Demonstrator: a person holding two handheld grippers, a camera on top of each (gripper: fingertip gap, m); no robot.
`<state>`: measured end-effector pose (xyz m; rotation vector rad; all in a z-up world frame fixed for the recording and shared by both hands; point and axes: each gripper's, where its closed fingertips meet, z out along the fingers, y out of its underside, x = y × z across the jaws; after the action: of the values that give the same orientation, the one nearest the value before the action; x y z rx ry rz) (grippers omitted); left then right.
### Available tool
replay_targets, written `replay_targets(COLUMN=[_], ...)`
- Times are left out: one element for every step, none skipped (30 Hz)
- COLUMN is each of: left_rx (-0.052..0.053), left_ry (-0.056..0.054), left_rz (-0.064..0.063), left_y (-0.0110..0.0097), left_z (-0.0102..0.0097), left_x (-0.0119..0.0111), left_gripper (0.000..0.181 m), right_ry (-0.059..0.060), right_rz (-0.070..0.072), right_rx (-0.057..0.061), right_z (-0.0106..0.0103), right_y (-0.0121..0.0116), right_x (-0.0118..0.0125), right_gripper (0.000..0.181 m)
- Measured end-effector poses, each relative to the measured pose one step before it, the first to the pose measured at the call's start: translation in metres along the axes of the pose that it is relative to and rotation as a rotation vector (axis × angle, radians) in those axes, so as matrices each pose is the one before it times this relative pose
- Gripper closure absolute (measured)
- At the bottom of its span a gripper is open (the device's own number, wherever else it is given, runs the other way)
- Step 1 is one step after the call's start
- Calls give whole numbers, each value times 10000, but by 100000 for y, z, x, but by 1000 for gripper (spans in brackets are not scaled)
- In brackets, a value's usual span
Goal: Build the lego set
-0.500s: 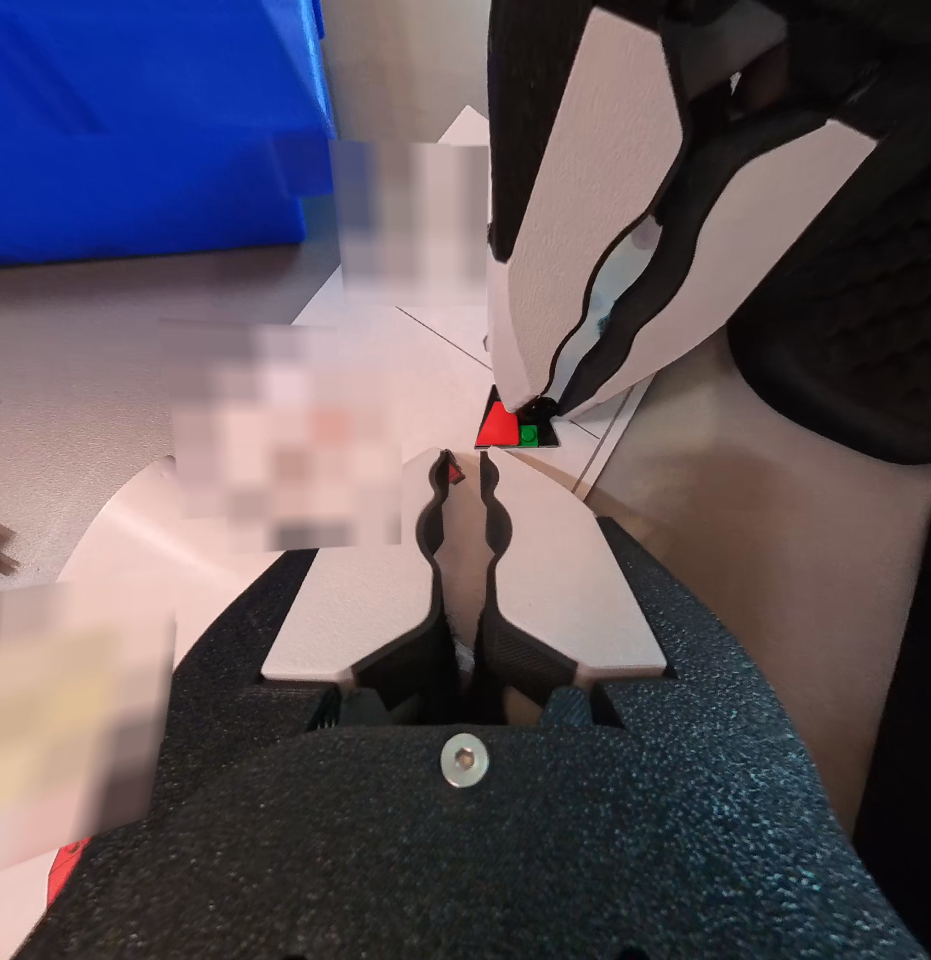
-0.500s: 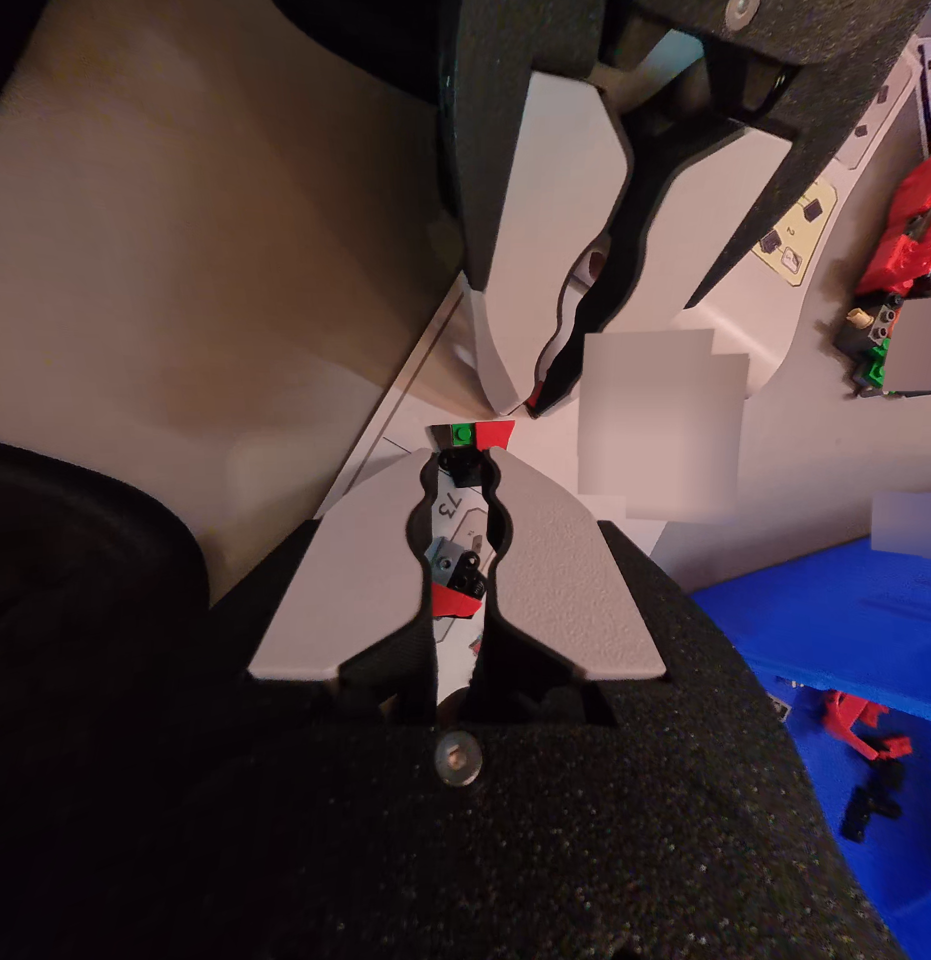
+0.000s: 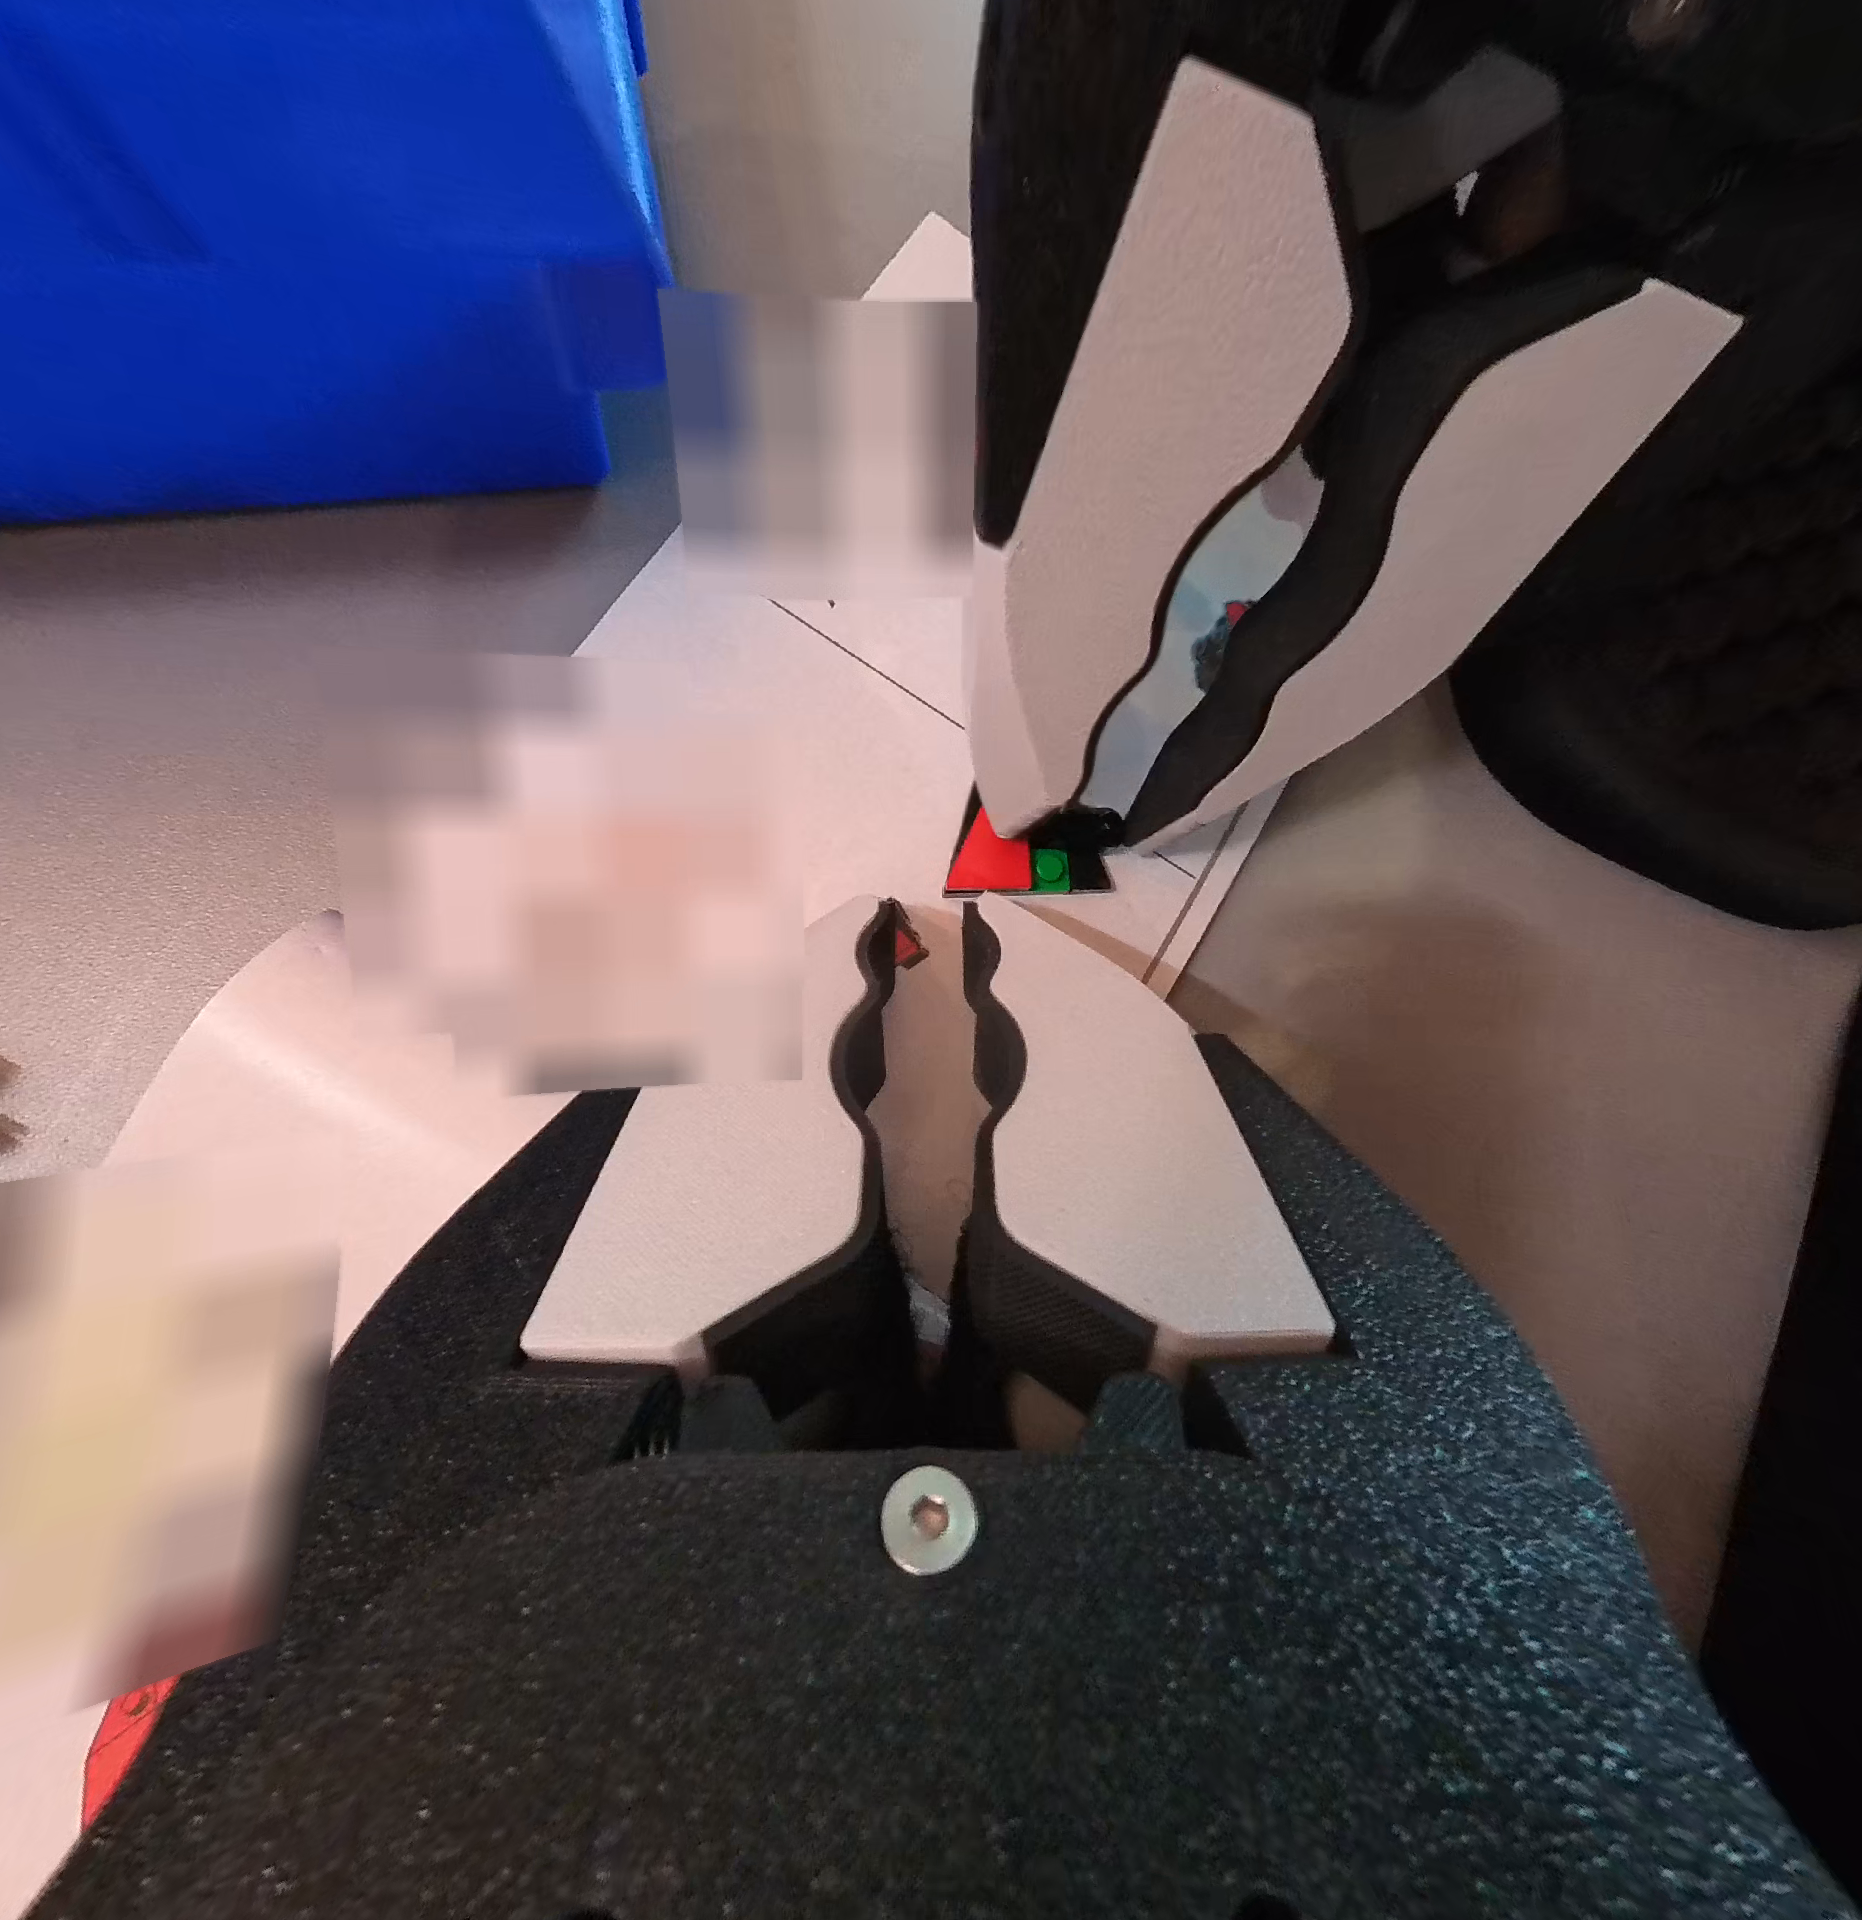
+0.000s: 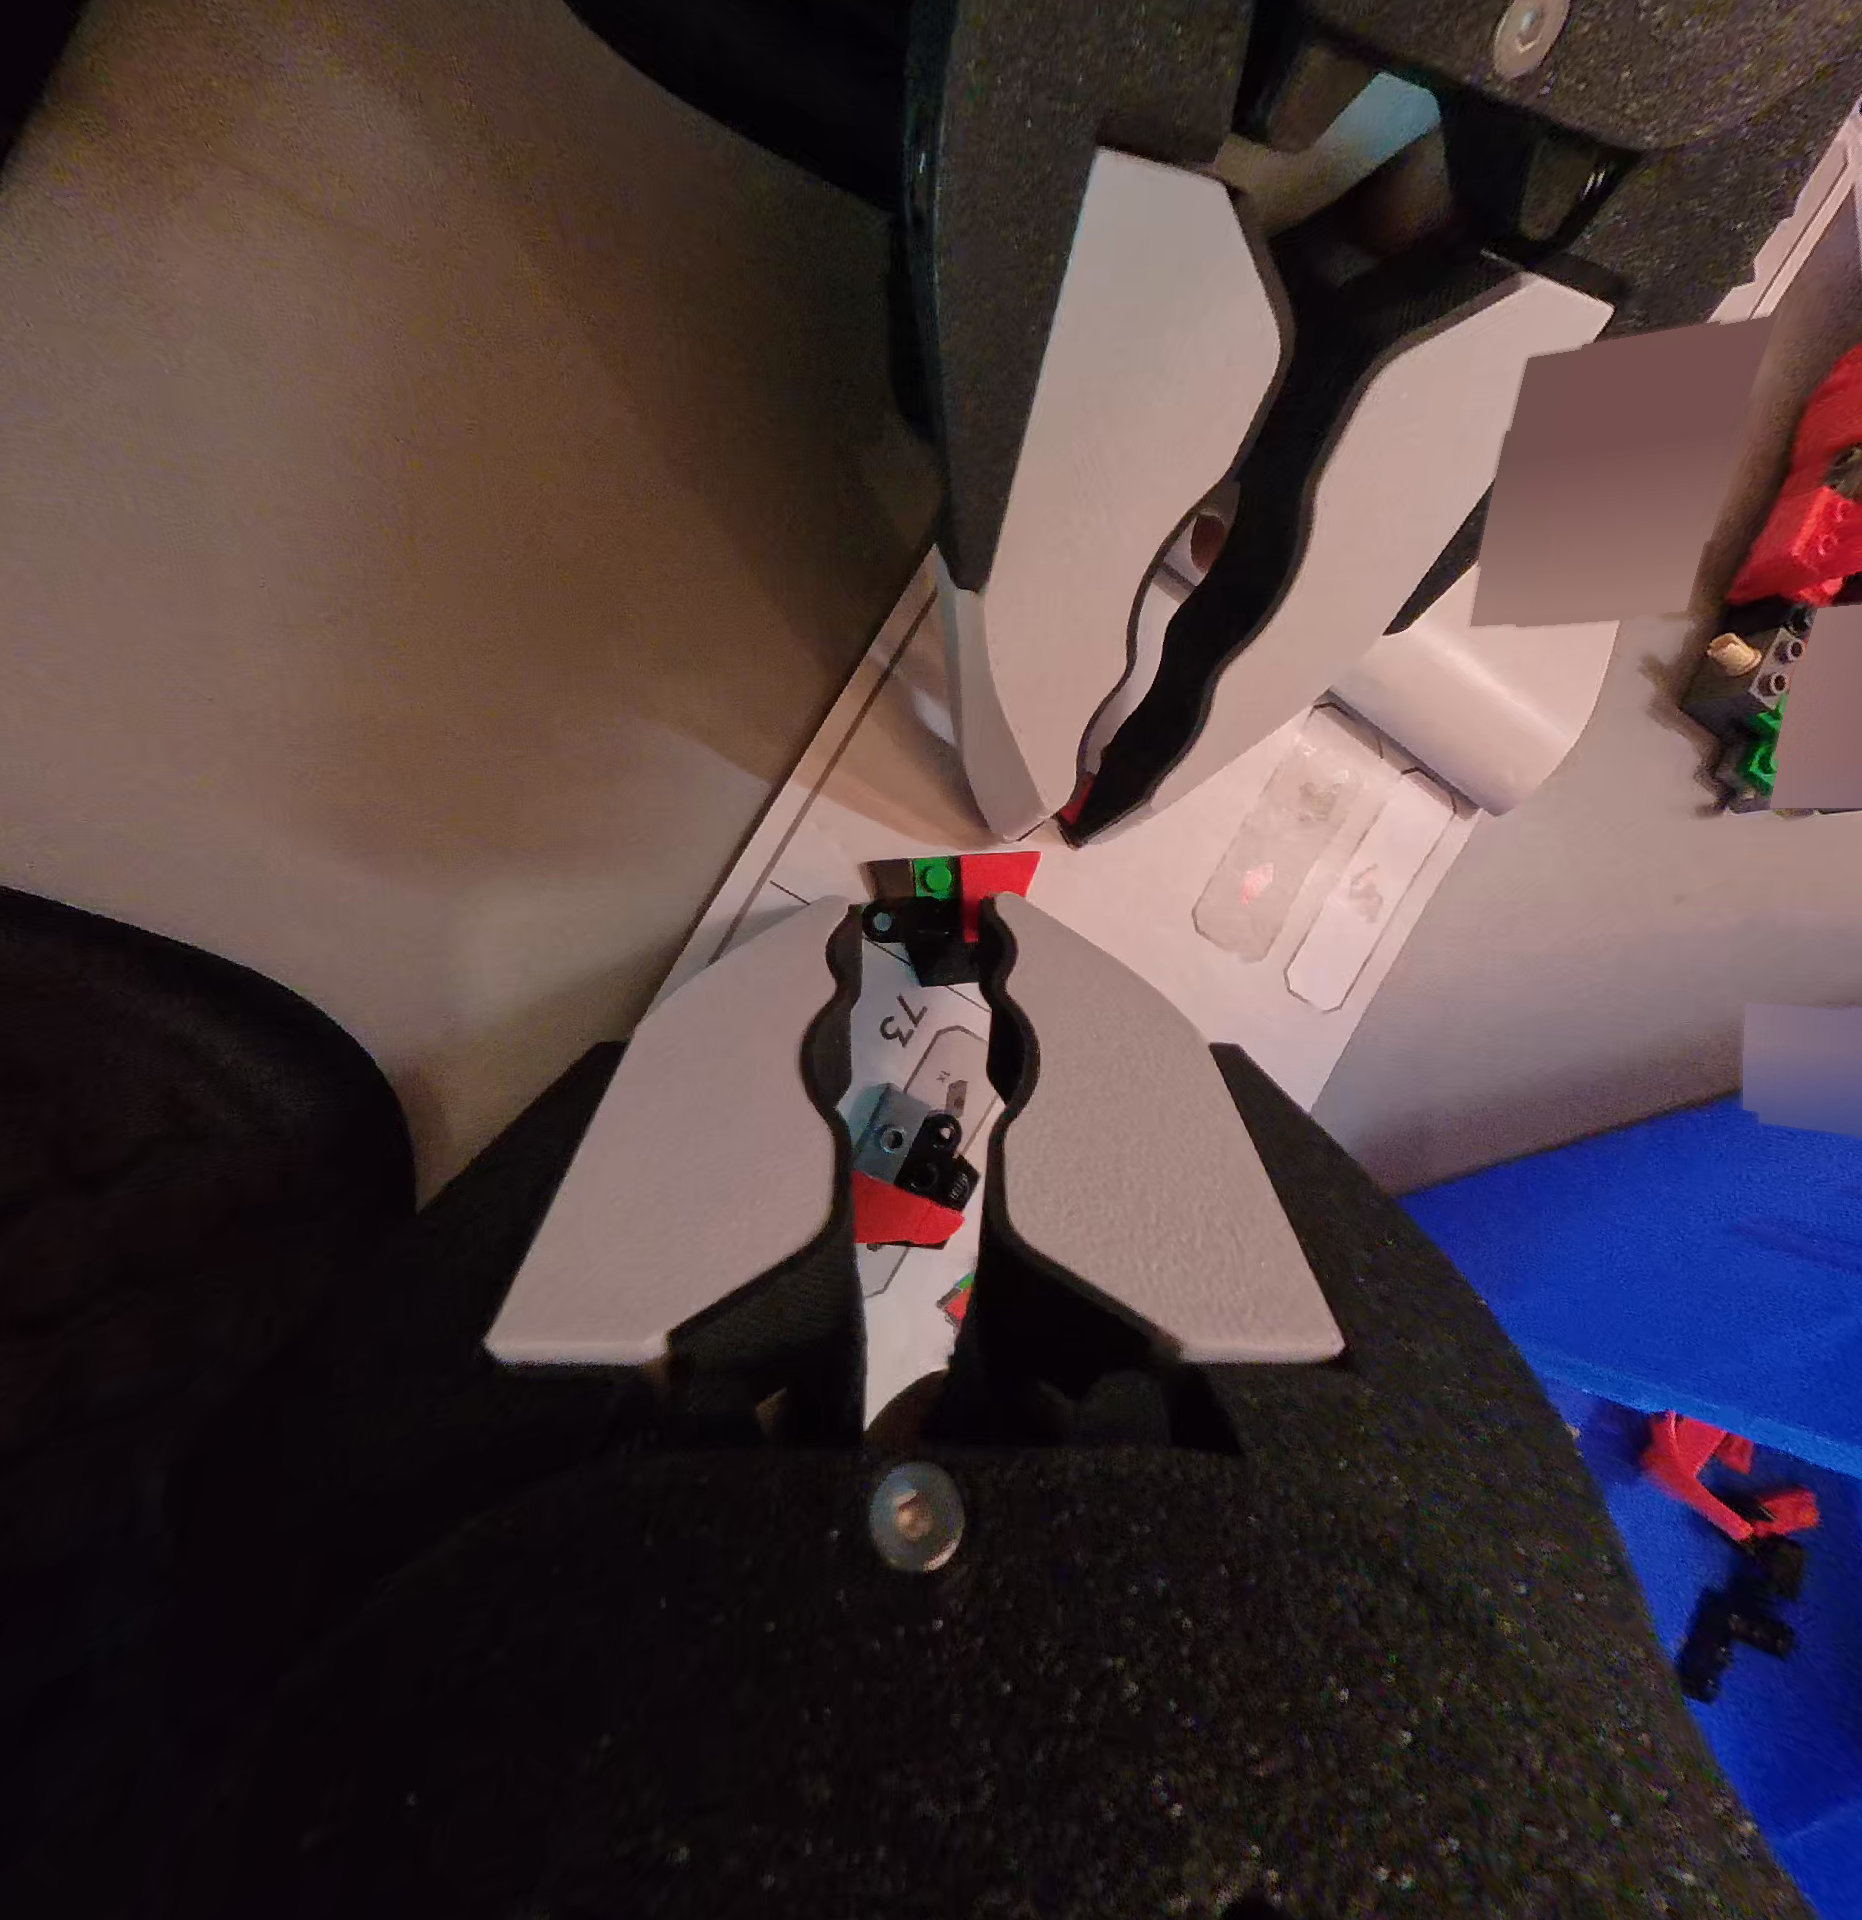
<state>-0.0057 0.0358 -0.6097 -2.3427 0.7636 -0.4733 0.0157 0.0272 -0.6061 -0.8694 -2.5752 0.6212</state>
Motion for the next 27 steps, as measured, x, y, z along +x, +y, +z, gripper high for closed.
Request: replay_targets(left_rx=[0, 1, 1, 1, -1, 1, 1, 1, 2, 0, 0, 2, 0, 0, 2, 1, 0, 1, 1, 1, 3, 2, 1, 0, 1, 1, 1], left_ry=[3, 5, 2, 1, -2, 2, 3, 3, 2, 1, 1, 6, 4, 3, 3, 2, 0, 2, 3, 4, 5, 5, 3, 2, 2, 2, 2], left_rz=[-1, 1, 4, 5, 4, 1, -2, -1, -2, 0, 1, 0, -1, 1, -1, 1, 4, 1, -1, 1, -3, -4, -3, -2, 0, 1, -2], left_y=[0, -2, -2, 2, -3, -1, 3, -1, -9, 0, 6, -3, 6, -13, 8, -6, 0, 5, -8, 6, 7, -9, 3, 0, -1, -1, -1], left_z=[0, 1, 1, 1, 4, 1, -4, 1, 6, 0, -4, 2, 8, -3, -8, 6, 0, 8, -7, -4, 4, 6, -5, 0, 1, 1, 1], left_x=[5, 6, 0, 11, 3, 3, -2, 4, -2, 1, 6, 7, 4, -1, 4, 9, -3, 0, 6, 11, -1, 3, -1, 4, 2, 2, 3], left_gripper=[170, 170, 170, 170, 170, 169, 169, 169, 169, 169, 169, 169, 169, 169, 169, 169, 169, 169, 169, 169, 169, 169, 169, 169, 169, 169, 169], right_ry=[16, -4, 3, 44, 6, -4, 6, 7, 6, 15, 23, 3, 7, 4, -1, 5, 0, 6, 12, 8, 15, 18, 33, 13, -23, -48, -79], right_rz=[1, 10, 8, -1, -15, -13, -2, 8, 19, 11, -4, -3, 3, 0, -1, 11, 12, 0, -4, -1, 11, 24, 50, 83, 123, 150, 166], right_rx=[9, 32, 27, -7, -32, -27, -15, 3, 22, 23, 15, -1, -9, 1, 6, 10, 9, -10, -6, -1, 0, 13, 56, 116, 141, 128, 126], right_z=[-33, -21, -6, -1, 16, -2, -17, -23, -40, -30, -23, -15, -8, 3, -9, 2, 16, 10, 5, -8, -35, -55, -109, -141, -163, -166, -152], right_y=[9, -31, -38, -1, 43, 31, 17, -7, -33, -39, -13, 10, 4, 1, -8, 1, -4, 23, 30, 13, 21, 19, -29, -69, -87, -76, -101], right_x=[57, 34, 37, 102, 35, 18, 25, 44, 52, 48, 58, 21, 31, 19, -7, 12, 4, 4, 13, 11, 20, 30, 50, 49, 13, -3, -40], right_gripper=[159, 159, 159, 159, 159, 159, 159, 158, 158, 158, 158, 158, 158, 158, 158, 158, 157, 157, 157, 157, 157, 157, 156, 156, 157, 163, 169])
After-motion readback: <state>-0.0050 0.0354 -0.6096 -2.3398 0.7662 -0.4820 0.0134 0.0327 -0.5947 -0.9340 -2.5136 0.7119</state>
